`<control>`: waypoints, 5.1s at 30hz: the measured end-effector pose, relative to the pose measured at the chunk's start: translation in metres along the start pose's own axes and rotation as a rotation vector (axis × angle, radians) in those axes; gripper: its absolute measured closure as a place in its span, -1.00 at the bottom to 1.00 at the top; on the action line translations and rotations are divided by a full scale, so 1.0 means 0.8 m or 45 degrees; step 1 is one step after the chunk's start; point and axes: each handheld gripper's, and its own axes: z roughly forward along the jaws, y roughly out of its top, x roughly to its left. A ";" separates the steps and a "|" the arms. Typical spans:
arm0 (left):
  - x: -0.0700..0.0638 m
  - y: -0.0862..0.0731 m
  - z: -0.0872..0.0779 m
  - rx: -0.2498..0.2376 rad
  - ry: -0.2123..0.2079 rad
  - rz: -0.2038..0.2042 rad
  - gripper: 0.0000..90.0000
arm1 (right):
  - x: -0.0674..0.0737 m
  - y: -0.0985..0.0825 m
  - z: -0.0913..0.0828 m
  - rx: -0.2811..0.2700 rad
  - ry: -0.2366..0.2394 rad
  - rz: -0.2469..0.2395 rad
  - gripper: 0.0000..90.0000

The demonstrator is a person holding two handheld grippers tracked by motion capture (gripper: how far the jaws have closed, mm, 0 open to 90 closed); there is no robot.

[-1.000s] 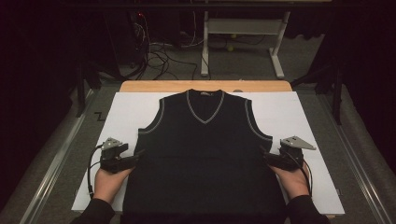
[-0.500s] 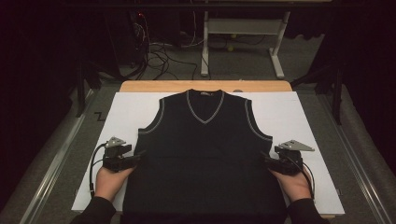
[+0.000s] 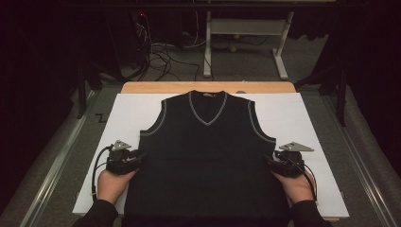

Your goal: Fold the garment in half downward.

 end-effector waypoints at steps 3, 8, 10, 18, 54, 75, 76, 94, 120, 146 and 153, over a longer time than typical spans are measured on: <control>-0.002 -0.001 0.000 0.002 -0.004 0.014 0.37 | 0.003 0.000 0.000 0.003 0.023 -0.023 0.47; -0.003 -0.001 0.002 0.006 -0.052 0.026 0.62 | 0.006 0.001 0.000 0.010 0.076 -0.045 0.86; -0.004 0.000 0.002 0.009 -0.064 0.032 0.72 | 0.007 0.001 -0.001 0.010 0.074 -0.061 0.88; -0.004 0.000 -0.002 -0.023 -0.060 0.039 0.77 | 0.004 -0.001 -0.004 -0.027 0.068 -0.049 0.90; -0.006 -0.013 -0.075 -0.261 -0.158 0.060 0.77 | 0.000 -0.008 -0.072 -0.304 0.093 -0.080 0.90; -0.022 -0.056 -0.108 -0.221 -0.231 0.100 0.77 | 0.010 -0.045 -0.113 -0.312 0.124 -0.127 0.90; -0.023 -0.059 -0.109 -0.211 -0.231 0.105 0.77 | 0.010 -0.047 -0.115 -0.310 0.124 -0.135 0.90; -0.031 -0.096 -0.106 -0.023 -0.237 0.132 0.76 | 0.026 -0.095 -0.136 -0.162 0.156 -0.208 0.89; -0.012 -0.093 -0.098 -0.206 -0.243 0.016 -0.10 | 0.014 -0.093 -0.124 -0.224 0.152 -0.064 0.20; -0.009 -0.019 -0.051 -0.279 -0.189 0.061 -1.00 | 0.005 -0.036 -0.068 -0.310 0.082 -0.081 -0.91; -0.009 -0.015 -0.046 -0.270 -0.164 0.072 -1.00 | 0.005 -0.025 -0.052 -0.264 0.084 -0.093 -1.00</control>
